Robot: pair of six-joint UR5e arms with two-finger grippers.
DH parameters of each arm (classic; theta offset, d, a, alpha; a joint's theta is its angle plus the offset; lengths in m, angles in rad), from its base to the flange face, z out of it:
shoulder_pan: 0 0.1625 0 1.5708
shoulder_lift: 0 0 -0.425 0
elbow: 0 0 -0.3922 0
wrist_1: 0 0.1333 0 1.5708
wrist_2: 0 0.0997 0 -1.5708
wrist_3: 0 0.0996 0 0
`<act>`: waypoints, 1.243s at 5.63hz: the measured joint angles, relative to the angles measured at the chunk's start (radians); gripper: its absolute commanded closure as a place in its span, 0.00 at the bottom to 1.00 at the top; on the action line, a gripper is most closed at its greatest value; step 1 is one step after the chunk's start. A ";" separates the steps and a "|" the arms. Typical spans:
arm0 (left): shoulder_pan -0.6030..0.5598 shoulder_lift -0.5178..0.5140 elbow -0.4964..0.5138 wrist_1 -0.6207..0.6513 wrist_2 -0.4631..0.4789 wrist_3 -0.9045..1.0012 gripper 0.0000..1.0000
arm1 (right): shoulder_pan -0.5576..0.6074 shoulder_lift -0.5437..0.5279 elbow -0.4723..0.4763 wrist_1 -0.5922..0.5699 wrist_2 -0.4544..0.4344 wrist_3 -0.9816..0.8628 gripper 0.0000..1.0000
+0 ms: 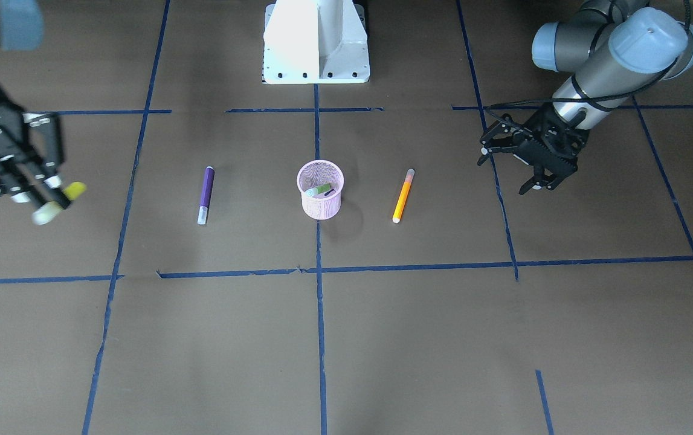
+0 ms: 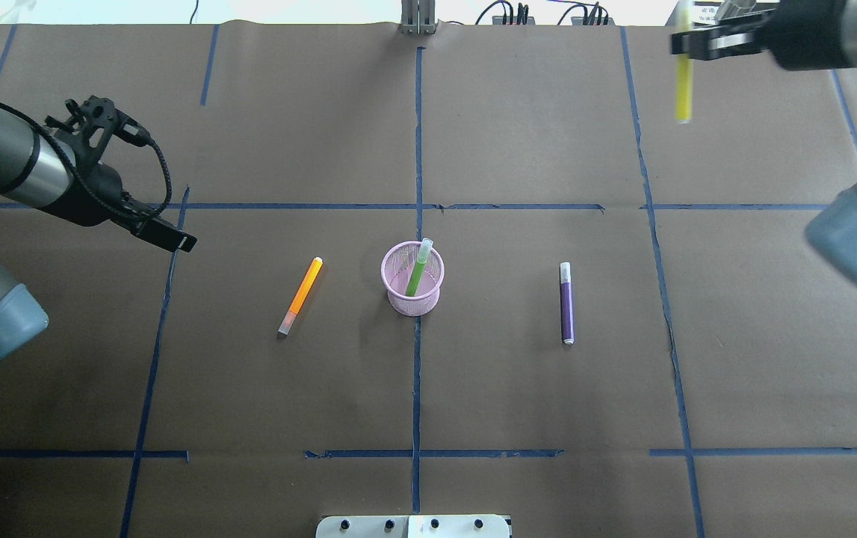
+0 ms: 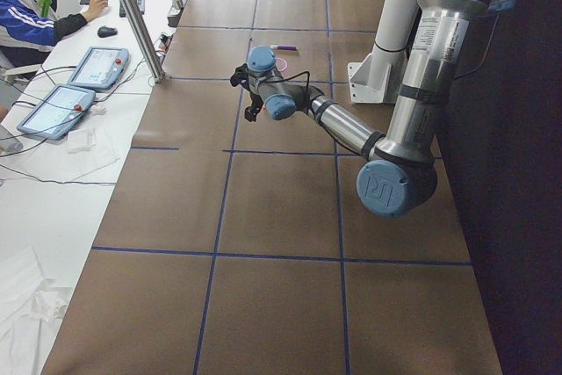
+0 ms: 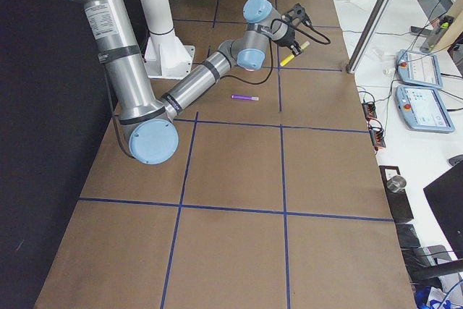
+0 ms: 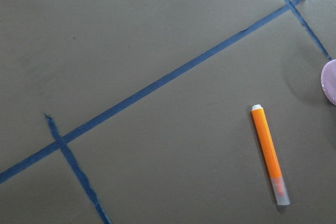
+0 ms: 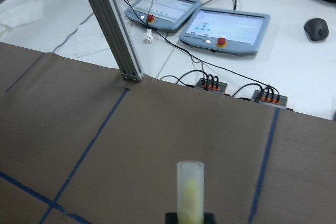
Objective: Collect pens into pen holder
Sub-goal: 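Carry the yellow highlighter over the pen cup with the right gripper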
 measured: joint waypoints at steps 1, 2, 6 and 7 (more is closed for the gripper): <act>0.008 -0.026 0.021 -0.001 -0.001 0.000 0.00 | -0.146 0.035 0.010 0.053 -0.169 0.052 1.00; 0.010 -0.036 0.031 -0.003 -0.001 0.000 0.00 | -0.300 0.046 0.005 0.137 -0.337 0.067 1.00; 0.012 -0.058 0.055 -0.008 0.000 0.001 0.00 | -0.633 0.112 -0.090 0.243 -0.744 -0.122 1.00; 0.012 -0.060 0.066 -0.010 0.000 0.002 0.00 | -0.657 0.149 -0.187 0.335 -0.806 -0.125 1.00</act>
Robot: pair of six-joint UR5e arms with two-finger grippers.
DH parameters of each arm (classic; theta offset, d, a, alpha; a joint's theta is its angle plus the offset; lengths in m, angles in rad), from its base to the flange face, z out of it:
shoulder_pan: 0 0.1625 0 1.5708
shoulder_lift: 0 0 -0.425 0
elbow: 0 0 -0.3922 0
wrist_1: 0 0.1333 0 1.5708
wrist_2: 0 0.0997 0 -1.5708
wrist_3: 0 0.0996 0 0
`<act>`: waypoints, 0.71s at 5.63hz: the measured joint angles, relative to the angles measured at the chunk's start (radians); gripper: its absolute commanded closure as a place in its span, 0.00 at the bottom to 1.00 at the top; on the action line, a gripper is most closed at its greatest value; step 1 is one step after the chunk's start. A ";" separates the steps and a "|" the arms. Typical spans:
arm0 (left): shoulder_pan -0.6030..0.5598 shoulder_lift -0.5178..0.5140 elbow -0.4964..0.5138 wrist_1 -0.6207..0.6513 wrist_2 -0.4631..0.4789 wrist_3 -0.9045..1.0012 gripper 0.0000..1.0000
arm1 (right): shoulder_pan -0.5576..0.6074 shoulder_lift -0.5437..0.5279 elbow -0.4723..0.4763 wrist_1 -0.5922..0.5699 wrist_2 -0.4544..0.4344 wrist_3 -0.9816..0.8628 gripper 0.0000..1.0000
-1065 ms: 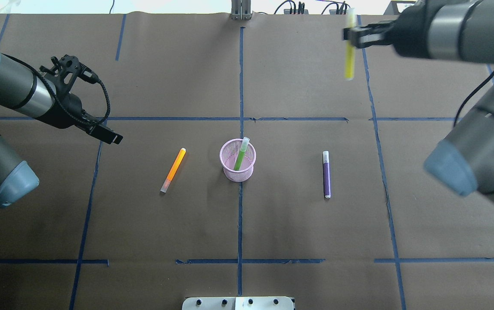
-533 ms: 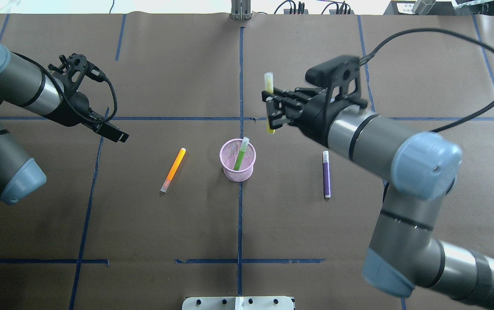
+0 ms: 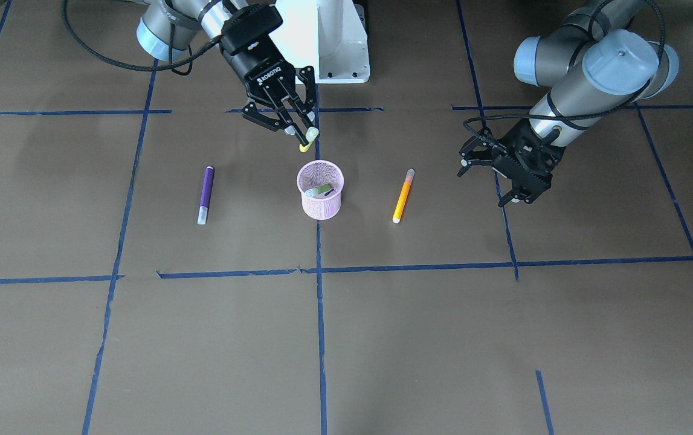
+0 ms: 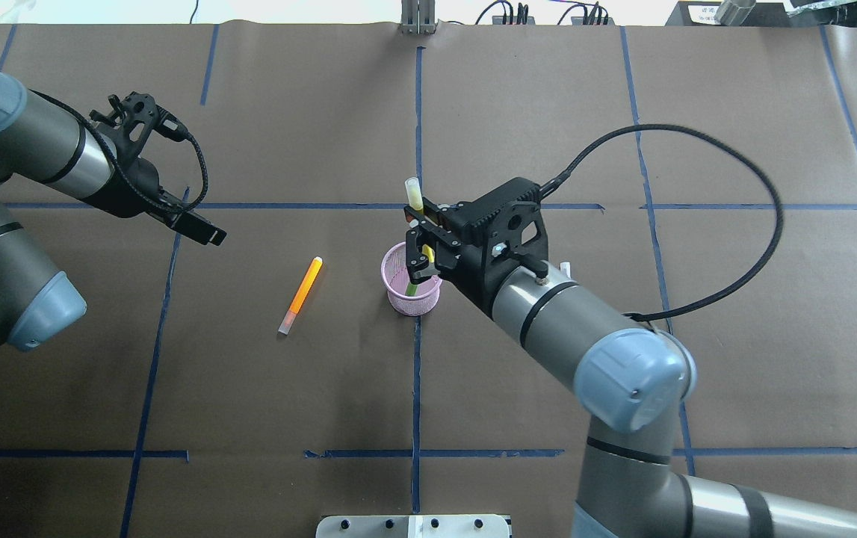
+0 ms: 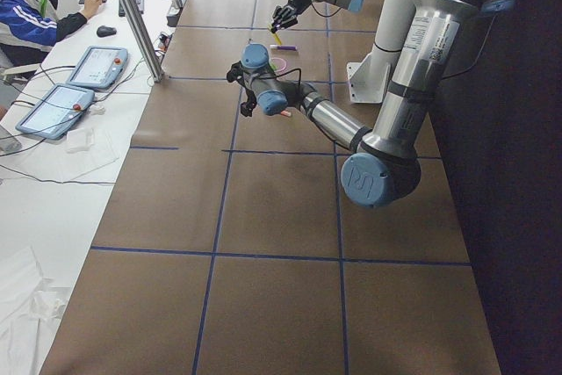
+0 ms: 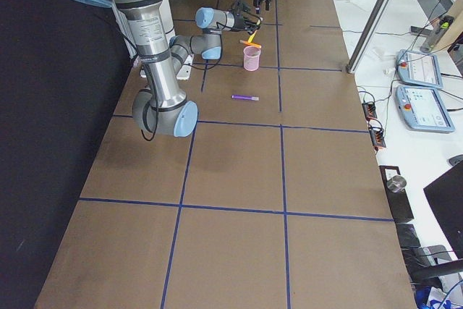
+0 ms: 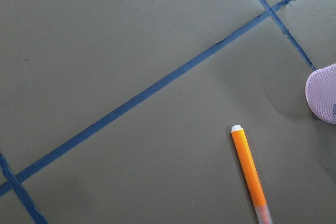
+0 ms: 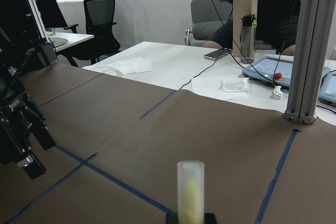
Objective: Collect pens into pen holder
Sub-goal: 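Carry the yellow highlighter over the pen cup with the right gripper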
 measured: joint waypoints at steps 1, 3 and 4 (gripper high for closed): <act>0.000 -0.001 0.007 -0.002 0.000 0.001 0.00 | -0.013 0.033 -0.096 0.087 -0.034 0.000 1.00; 0.000 -0.001 0.016 -0.002 0.000 0.002 0.00 | -0.029 0.076 -0.194 0.161 -0.057 0.001 0.91; 0.000 -0.001 0.018 -0.002 0.000 0.003 0.00 | -0.032 0.078 -0.215 0.180 -0.059 -0.001 0.40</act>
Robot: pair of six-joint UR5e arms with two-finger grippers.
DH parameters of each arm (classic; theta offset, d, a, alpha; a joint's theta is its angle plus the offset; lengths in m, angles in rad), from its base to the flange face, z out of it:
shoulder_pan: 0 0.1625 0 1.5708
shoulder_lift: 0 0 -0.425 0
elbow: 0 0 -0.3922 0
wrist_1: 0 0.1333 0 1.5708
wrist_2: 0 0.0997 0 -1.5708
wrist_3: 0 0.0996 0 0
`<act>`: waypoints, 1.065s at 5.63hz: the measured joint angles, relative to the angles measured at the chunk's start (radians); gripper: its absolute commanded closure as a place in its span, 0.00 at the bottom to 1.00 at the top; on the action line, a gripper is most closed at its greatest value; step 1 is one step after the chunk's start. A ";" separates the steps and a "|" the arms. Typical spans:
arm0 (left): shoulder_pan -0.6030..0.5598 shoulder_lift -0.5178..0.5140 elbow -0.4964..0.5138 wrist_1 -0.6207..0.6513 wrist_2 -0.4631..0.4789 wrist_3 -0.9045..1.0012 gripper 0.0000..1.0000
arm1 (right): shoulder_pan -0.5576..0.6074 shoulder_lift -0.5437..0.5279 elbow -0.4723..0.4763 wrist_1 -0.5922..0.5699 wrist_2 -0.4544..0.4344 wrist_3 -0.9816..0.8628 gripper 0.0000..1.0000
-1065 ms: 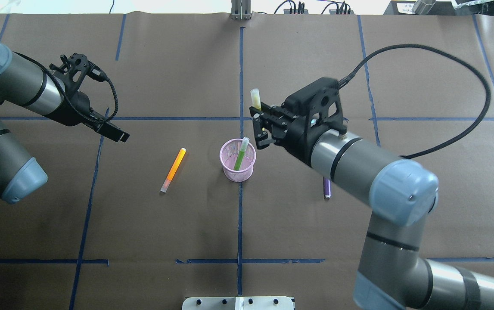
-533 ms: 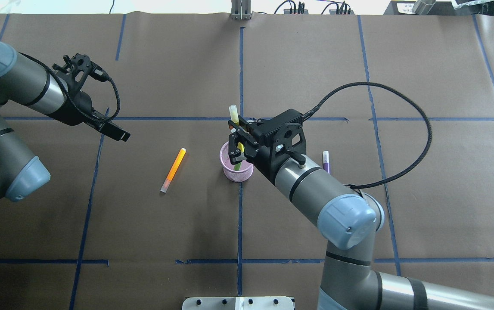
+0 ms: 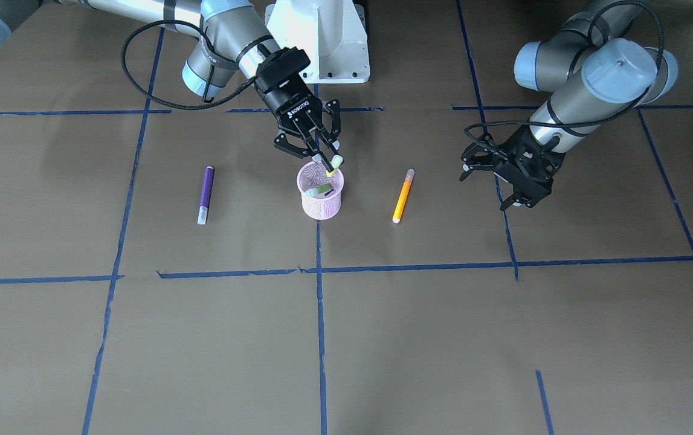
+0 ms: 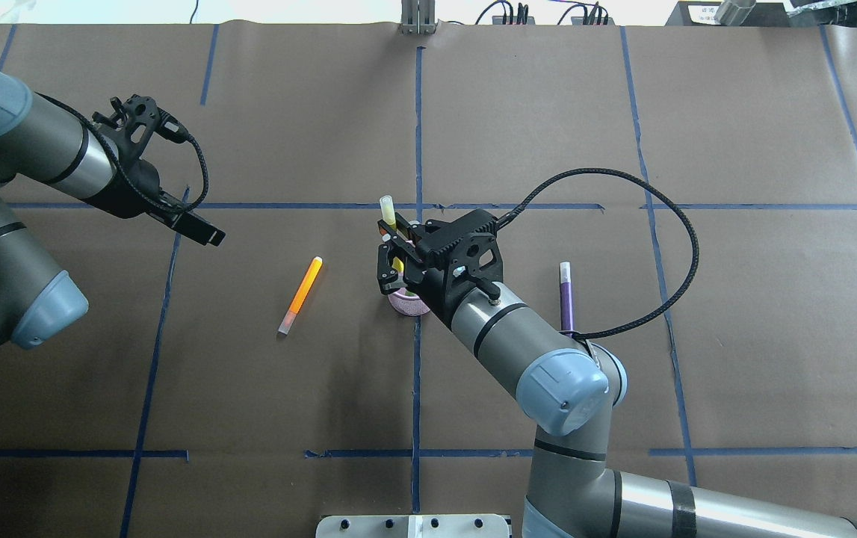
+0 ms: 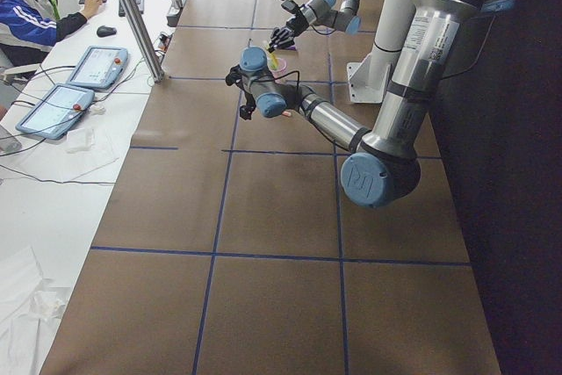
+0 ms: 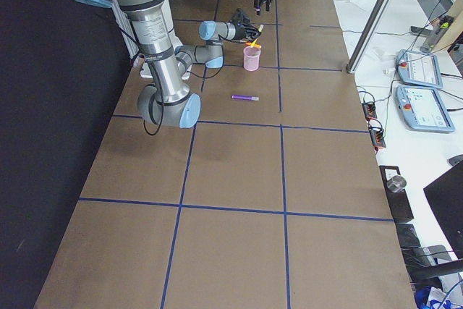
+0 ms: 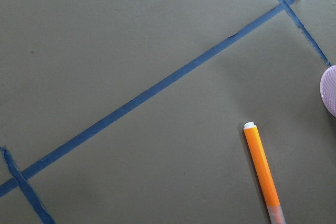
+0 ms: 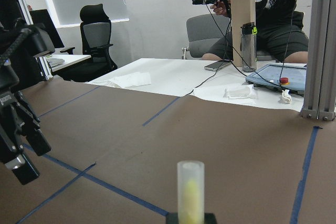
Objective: Collect pens into pen holder
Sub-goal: 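Carry the yellow highlighter over the pen cup with the right gripper, then drop the yellow highlighter into the cup while the left gripper moves toward the orange highlighter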
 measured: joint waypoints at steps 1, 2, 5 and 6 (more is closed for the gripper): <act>0.000 0.000 0.002 0.000 0.000 0.000 0.00 | -0.001 -0.004 -0.003 0.008 0.002 -0.002 0.00; 0.000 0.000 0.003 0.000 0.001 -0.001 0.00 | 0.000 -0.006 0.000 0.021 0.005 -0.003 0.00; 0.044 -0.049 0.015 0.024 0.001 -0.010 0.00 | 0.029 -0.027 0.126 -0.087 0.087 -0.010 0.00; 0.067 -0.088 0.022 0.079 0.000 -0.017 0.00 | 0.050 -0.052 0.243 -0.298 0.113 -0.005 0.00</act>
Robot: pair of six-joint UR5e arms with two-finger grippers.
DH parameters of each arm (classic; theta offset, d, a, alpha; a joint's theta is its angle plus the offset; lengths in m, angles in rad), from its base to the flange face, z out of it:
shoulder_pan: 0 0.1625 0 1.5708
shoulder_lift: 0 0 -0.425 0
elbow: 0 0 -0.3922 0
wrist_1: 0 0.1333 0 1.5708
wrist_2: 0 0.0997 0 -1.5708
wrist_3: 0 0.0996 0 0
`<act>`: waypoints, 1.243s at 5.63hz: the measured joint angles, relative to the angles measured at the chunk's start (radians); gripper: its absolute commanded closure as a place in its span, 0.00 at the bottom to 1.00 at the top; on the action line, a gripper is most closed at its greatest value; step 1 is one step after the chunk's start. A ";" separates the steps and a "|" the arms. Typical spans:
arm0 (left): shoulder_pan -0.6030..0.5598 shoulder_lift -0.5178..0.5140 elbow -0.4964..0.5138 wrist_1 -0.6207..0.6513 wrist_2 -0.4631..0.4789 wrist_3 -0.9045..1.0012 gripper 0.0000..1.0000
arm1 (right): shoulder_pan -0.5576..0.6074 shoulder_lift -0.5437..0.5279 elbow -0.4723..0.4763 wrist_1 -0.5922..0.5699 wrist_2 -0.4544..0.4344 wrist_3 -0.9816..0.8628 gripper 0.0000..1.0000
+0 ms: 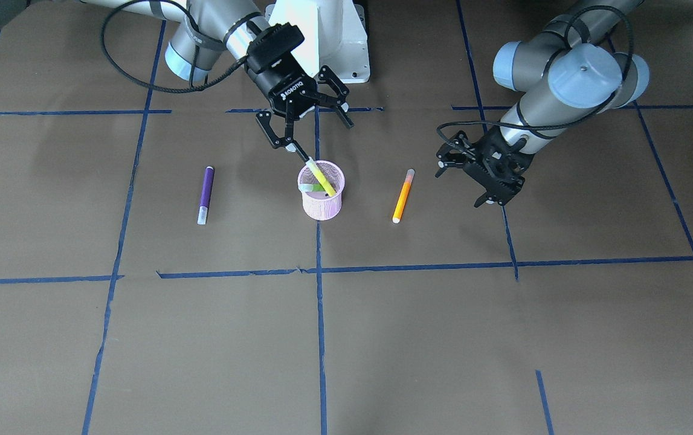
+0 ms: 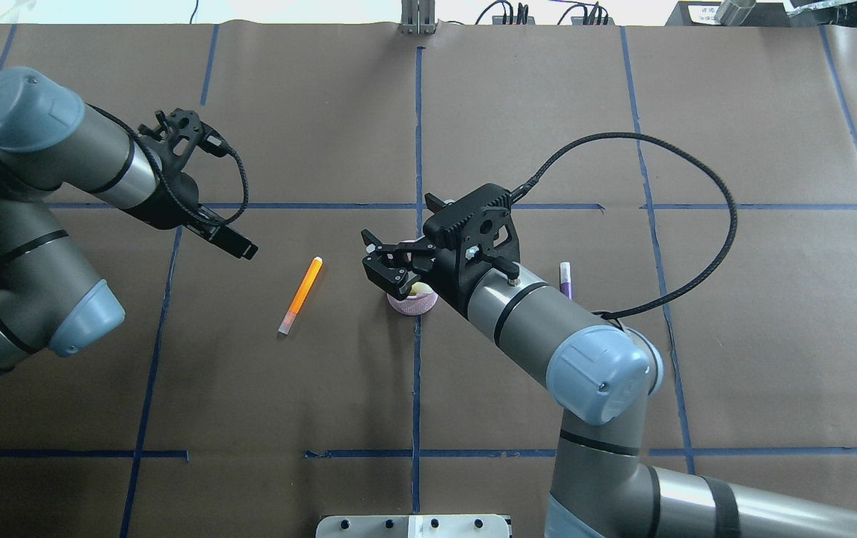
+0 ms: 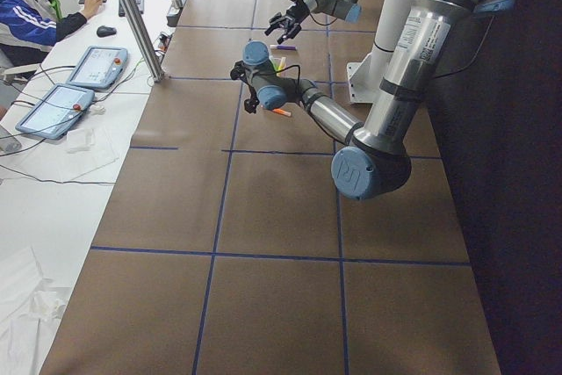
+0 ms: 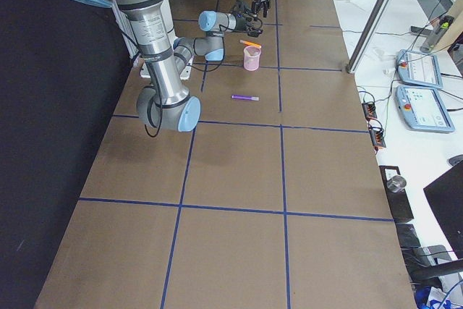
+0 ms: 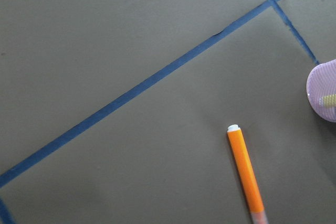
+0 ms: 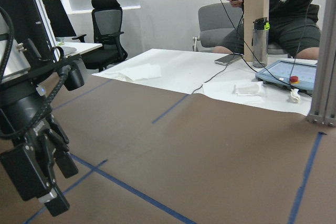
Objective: Collect pens into pen holder
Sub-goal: 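Drop the yellow highlighter into the cup while the left gripper moves toward the orange highlighter, then lower the left gripper onto the orange highlighter and close it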
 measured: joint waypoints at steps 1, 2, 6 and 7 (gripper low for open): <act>0.016 -0.042 0.002 0.084 0.001 -0.002 0.00 | 0.029 -0.013 0.078 -0.211 0.027 0.027 0.00; 0.034 -0.073 0.005 0.142 0.015 -0.021 0.00 | 0.092 -0.019 0.113 -0.388 0.133 0.085 0.00; 0.143 -0.138 0.059 0.166 0.196 -0.148 0.04 | 0.485 -0.016 0.152 -0.881 0.802 0.166 0.00; 0.153 -0.141 0.079 0.166 0.199 -0.155 0.06 | 0.509 -0.017 0.143 -0.896 0.841 0.168 0.00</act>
